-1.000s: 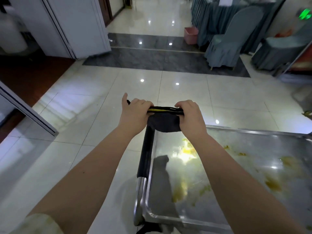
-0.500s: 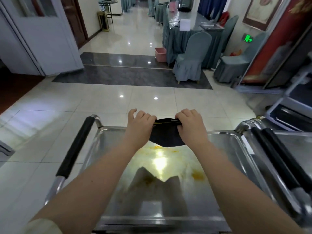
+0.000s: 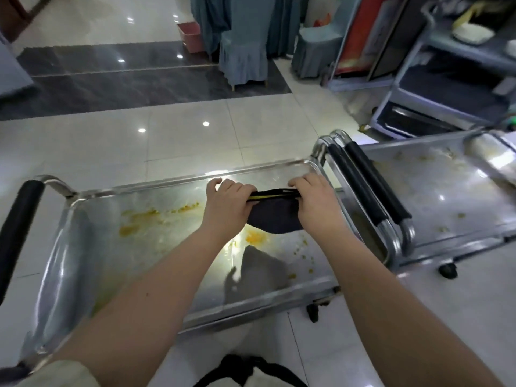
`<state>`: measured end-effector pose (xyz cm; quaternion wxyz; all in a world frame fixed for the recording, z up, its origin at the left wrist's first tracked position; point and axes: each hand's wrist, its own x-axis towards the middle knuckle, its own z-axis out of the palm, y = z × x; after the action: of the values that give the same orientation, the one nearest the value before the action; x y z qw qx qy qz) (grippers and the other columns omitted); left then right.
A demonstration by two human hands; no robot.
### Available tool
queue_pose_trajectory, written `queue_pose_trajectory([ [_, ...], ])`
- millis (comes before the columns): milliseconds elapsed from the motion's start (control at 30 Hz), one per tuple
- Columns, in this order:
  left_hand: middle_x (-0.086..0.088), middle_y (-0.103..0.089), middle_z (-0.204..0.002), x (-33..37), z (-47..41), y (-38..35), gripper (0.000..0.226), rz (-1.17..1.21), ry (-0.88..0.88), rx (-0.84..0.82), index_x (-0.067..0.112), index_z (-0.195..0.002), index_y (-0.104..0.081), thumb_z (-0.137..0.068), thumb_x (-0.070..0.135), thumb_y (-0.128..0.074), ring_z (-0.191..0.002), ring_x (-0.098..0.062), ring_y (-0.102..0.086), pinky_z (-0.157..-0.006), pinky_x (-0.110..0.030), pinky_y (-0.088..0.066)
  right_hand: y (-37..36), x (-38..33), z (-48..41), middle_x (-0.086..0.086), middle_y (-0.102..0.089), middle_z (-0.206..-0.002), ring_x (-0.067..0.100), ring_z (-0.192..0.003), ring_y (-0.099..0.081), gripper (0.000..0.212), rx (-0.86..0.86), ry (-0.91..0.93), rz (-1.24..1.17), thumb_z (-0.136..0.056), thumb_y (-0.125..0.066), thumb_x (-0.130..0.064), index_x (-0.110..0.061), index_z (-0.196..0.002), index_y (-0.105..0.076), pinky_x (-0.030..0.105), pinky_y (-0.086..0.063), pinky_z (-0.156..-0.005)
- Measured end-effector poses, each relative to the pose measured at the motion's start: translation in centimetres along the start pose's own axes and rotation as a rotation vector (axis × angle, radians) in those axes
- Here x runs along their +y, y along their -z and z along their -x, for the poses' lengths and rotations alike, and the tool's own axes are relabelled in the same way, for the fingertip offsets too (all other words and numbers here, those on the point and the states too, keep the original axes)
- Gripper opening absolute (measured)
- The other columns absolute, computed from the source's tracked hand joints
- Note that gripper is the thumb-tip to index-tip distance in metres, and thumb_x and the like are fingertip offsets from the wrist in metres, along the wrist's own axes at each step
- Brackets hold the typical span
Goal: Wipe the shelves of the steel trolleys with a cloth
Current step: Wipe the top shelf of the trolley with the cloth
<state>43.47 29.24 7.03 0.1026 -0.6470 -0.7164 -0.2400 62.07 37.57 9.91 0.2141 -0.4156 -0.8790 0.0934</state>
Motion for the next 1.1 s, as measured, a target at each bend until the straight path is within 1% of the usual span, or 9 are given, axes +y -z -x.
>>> queue_pose_trajectory([
  [100, 0.005, -0.069, -0.088, 1.7, 1.0, -1.7, 0.01, 0.109, -0.011, -0.099, 0.022, -0.098, -0.068, -0.091, 0.027, -0.064, -0.093, -0.025, -0.06, -0.096, -0.042, -0.03, -0.2, 1.5, 3.1, 0.016, -0.057, -0.099, 0.037, -0.095, -0.051, 0.039, 0.007, -0.076, 0.046, -0.073, -0.056, 0.015, -0.004, -0.106, -0.066, 0.043, -0.043, -0.079],
  [233, 0.009, -0.068, -0.093, 4.0, 2.6, -3.9, 0.014, 0.201, -0.044, -0.21, 0.027, -0.104, -0.066, -0.093, 0.027, -0.058, -0.097, -0.023, -0.056, -0.096, -0.038, -0.025, -0.4, 3.3, 7.1, 0.012, -0.055, -0.101, 0.032, -0.095, -0.047, 0.038, 0.0, -0.199, 0.106, -0.075, -0.056, 0.013, -0.007, -0.105, -0.065, 0.032, -0.033, -0.082],
  [433, 0.014, -0.059, -0.08, 8.0, 5.1, -5.6, 0.018, 0.335, -0.058, -0.375, 0.029, -0.108, -0.064, -0.095, 0.035, -0.053, -0.081, -0.017, -0.05, -0.082, -0.036, -0.034, 0.5, 6.4, 11.9, 0.005, -0.049, -0.113, 0.024, -0.104, -0.041, 0.048, -0.156, -0.257, 0.186, -0.078, -0.056, 0.009, -0.017, -0.119, -0.059, 0.035, -0.037, -0.089],
  [533, 0.01, -0.058, -0.074, 9.9, 5.4, -6.9, 0.014, 0.558, 0.032, -0.518, 0.029, -0.102, -0.065, -0.093, 0.036, -0.058, -0.073, -0.015, -0.054, -0.066, -0.031, -0.041, 0.8, 9.3, 12.8, 0.002, -0.052, -0.116, 0.024, -0.104, -0.042, 0.047, -0.237, -0.264, 0.152, -0.083, -0.049, 0.007, -0.021, -0.121, -0.059, 0.036, -0.039, -0.09],
  [600, 0.011, -0.06, -0.076, 10.9, 5.2, -8.1, 0.012, 0.625, 0.126, -0.554, 0.03, -0.1, -0.066, -0.091, 0.037, -0.061, -0.076, -0.014, -0.057, -0.066, -0.031, -0.044, 0.4, 11.4, 12.5, 0.001, -0.055, -0.117, 0.024, -0.106, -0.043, 0.048, -0.283, -0.271, 0.117, -0.084, -0.047, 0.006, -0.022, -0.121, -0.06, 0.036, -0.039, -0.092],
  [700, 0.015, -0.06, -0.08, 11.7, 4.5, -10.5, 0.019, 0.457, 0.223, -0.436, 0.029, -0.107, -0.068, -0.089, 0.033, -0.065, -0.085, -0.018, -0.059, -0.077, -0.034, -0.045, -1.5, 14.0, 11.0, 0.005, -0.058, -0.118, 0.028, -0.109, -0.045, 0.047, -0.294, -0.258, 0.111, -0.085, -0.046, 0.006, -0.018, -0.122, -0.061, 0.038, -0.037, -0.095],
  [800, 0.003, -0.062, -0.122, 11.9, 4.3, -13.7, 0.036, 0.231, 0.323, -0.504, 0.027, -0.126, -0.058, -0.09, 0.025, -0.06, -0.116, -0.027, -0.051, -0.093, -0.042, -0.042, -4.6, 15.7, 9.6, 0.007, -0.048, -0.134, 0.03, -0.125, -0.037, 0.051, -0.344, -0.279, 0.07, -0.086, -0.047, 0.005, -0.015, -0.133, -0.053, 0.038, -0.029, -0.105],
  [933, -0.007, -0.039, -0.15, 11.2, 7.0, -16.1, 0.046, 0.063, 0.401, -0.564, 0.022, -0.14, -0.046, -0.095, 0.029, -0.052, -0.137, -0.031, -0.032, -0.108, -0.045, -0.03, -8.8, 16.3, 10.4, 0.006, -0.026, -0.158, 0.031, -0.145, -0.013, 0.055, -0.531, -0.257, 0.036, -0.097, -0.048, -0.022, -0.024, -0.15, -0.033, 0.044, -0.009, -0.12],
  [1100, -0.004, -0.013, -0.163, 9.3, 11.1, -16.3, 0.052, -0.099, 0.416, -0.603, 0.027, -0.153, -0.025, -0.103, 0.038, -0.033, -0.149, -0.032, -0.003, -0.118, -0.053, -0.003, -11.8, 17.4, 13.2, -0.005, 0.015, -0.163, 0.036, -0.146, 0.021, 0.065, -0.732, -0.151, 0.113, -0.099, -0.029, -0.056, -0.043, -0.153, 0.005, 0.057, 0.013, -0.116],
])
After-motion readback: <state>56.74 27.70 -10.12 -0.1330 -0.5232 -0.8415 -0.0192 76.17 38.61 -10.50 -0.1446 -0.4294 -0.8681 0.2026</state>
